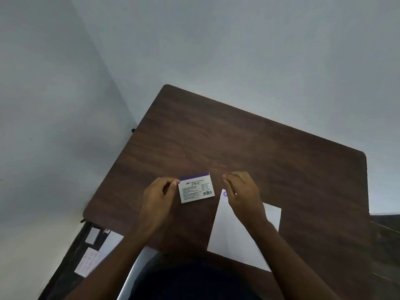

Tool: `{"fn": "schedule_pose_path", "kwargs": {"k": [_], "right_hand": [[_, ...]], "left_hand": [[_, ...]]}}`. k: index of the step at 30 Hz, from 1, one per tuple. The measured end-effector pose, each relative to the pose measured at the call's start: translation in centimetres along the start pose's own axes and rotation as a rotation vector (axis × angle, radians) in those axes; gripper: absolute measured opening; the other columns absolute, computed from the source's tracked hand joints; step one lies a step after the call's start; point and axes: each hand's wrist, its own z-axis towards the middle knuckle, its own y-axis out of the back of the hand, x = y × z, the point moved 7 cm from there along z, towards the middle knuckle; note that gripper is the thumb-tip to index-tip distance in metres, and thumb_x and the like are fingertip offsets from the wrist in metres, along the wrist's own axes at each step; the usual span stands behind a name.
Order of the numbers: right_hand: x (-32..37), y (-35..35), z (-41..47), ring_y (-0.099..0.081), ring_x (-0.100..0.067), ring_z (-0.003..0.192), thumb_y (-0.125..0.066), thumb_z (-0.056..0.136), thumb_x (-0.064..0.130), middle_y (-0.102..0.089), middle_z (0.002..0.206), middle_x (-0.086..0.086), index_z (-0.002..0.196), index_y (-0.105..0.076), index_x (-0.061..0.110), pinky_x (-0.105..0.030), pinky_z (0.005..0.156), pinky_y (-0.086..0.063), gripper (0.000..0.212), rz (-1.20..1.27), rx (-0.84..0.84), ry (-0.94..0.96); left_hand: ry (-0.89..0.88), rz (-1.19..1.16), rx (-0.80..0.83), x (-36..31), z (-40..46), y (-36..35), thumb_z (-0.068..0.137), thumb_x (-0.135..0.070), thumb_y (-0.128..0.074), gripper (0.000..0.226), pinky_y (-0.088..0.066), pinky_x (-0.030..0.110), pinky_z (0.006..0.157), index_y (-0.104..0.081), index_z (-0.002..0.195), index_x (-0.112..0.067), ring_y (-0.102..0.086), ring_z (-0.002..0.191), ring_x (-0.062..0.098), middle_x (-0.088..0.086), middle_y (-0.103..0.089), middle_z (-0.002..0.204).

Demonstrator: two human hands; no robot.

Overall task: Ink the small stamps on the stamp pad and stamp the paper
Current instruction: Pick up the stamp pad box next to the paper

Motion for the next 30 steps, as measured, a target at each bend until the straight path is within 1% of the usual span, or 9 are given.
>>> {"fn": "schedule_pose_path", "kwargs": {"k": [5, 8, 11, 15, 21, 24, 27, 28, 30], "right_hand": [[-0.4, -0.5, 0.4, -0.069, -0.029, 0.082, -0.069, 0.078, 0.005, -0.073, 0.090, -0.015, 0.094, -0.069, 0.000, -0.033, 0.081, -0.052, 0.017, -0.009, -0.022, -0.008], [-0.5, -1.1, 0.5, -0.070, -0.027, 0.080, -0.065, 0.078, 0.012, -0.074, 0.089, -0.014, 0.092, -0.069, 0.001, -0.030, 0.086, -0.044, 0.018, -0.030, -0.017, 0.010], [-0.6, -2.1, 0.5, -0.070, -0.030, 0.078, -0.075, 0.072, 0.004, -0.073, 0.088, -0.016, 0.090, -0.069, -0.001, -0.034, 0.082, -0.050, 0.020, -0.011, 0.011, 0.011], [-0.8, -2.9, 0.6, -0.069, -0.029, 0.080, -0.070, 0.077, 0.003, -0.073, 0.089, -0.015, 0.091, -0.068, 0.000, -0.033, 0.078, -0.054, 0.015, 0.031, 0.032, -0.025], [-1.3, -4.4, 0.2, -0.070, -0.033, 0.079, -0.078, 0.069, 0.000, -0.073, 0.089, -0.019, 0.091, -0.069, -0.003, -0.041, 0.078, -0.056, 0.024, 0.035, 0.120, -0.065], [-2.7, -6.7, 0.1, -0.068, -0.030, 0.089, -0.071, 0.080, 0.009, -0.072, 0.100, -0.016, 0.098, -0.068, 0.002, -0.034, 0.084, -0.052, 0.019, 0.089, 0.238, -0.218], [-4.8, -9.3, -0.7, -0.064, -0.023, 0.095, -0.059, 0.089, 0.014, -0.069, 0.107, -0.011, 0.103, -0.066, 0.007, -0.024, 0.082, -0.046, 0.017, 0.116, 0.355, -0.477], [-5.1, -9.7, -1.0, -0.064, -0.023, 0.094, -0.059, 0.089, 0.010, -0.069, 0.106, -0.012, 0.102, -0.067, 0.006, -0.022, 0.080, -0.045, 0.016, 0.121, 0.363, -0.529], [-5.5, -10.2, -1.6, -0.063, -0.022, 0.088, -0.058, 0.085, 0.001, -0.070, 0.102, -0.014, 0.097, -0.068, 0.003, -0.017, 0.073, -0.043, 0.016, 0.160, 0.366, -0.575]], "left_hand": [[0.045, 0.029, 0.022, 1.1, 0.4, -0.4, 0.093, -0.028, -0.055, 0.013, -0.045, 0.006, 0.067, -0.067, 0.093, -0.030, -0.059, 0.089, -0.008, -0.017, -0.067, 0.092], [0.074, 0.037, 0.047, 2.2, 0.5, -1.0, 0.093, -0.026, -0.055, 0.013, -0.042, 0.001, 0.066, -0.068, 0.094, -0.029, -0.059, 0.089, -0.009, -0.016, -0.066, 0.092], [0.094, 0.031, 0.060, 3.0, 0.5, -1.4, 0.093, -0.025, -0.056, 0.013, -0.042, 0.001, 0.066, -0.068, 0.094, -0.029, -0.058, 0.089, -0.009, -0.016, -0.066, 0.091], [0.110, 0.020, 0.060, 4.0, 0.8, -1.7, 0.093, -0.024, -0.056, 0.014, -0.041, 0.001, 0.065, -0.069, 0.093, -0.030, -0.058, 0.089, -0.010, -0.017, -0.066, 0.090], [0.140, 0.008, 0.053, 5.5, 1.3, -2.2, 0.091, -0.030, -0.055, 0.013, -0.040, -0.001, 0.066, -0.067, 0.092, -0.036, -0.058, 0.089, -0.011, -0.025, -0.065, 0.089], [0.208, -0.029, 0.092, 7.1, 1.3, -3.1, 0.091, -0.031, -0.055, 0.014, -0.046, 0.007, 0.070, -0.066, 0.097, -0.038, -0.060, 0.091, -0.008, -0.022, -0.066, 0.095], [0.340, -0.104, 0.157, 9.0, 0.7, -4.6, 0.093, -0.025, -0.056, 0.023, -0.053, 0.032, 0.089, -0.064, 0.114, -0.027, -0.061, 0.102, 0.005, -0.005, -0.066, 0.114], [0.379, -0.101, 0.175, 9.5, 0.3, -4.9, 0.093, -0.025, -0.056, 0.026, -0.051, 0.034, 0.092, -0.062, 0.118, -0.024, -0.060, 0.105, 0.008, -0.001, -0.064, 0.118], [0.429, -0.074, 0.198, 10.1, -0.5, -5.3, 0.094, -0.026, -0.054, 0.030, -0.048, 0.025, 0.088, -0.060, 0.123, -0.022, -0.058, 0.102, 0.005, -0.001, -0.062, 0.122]]}}
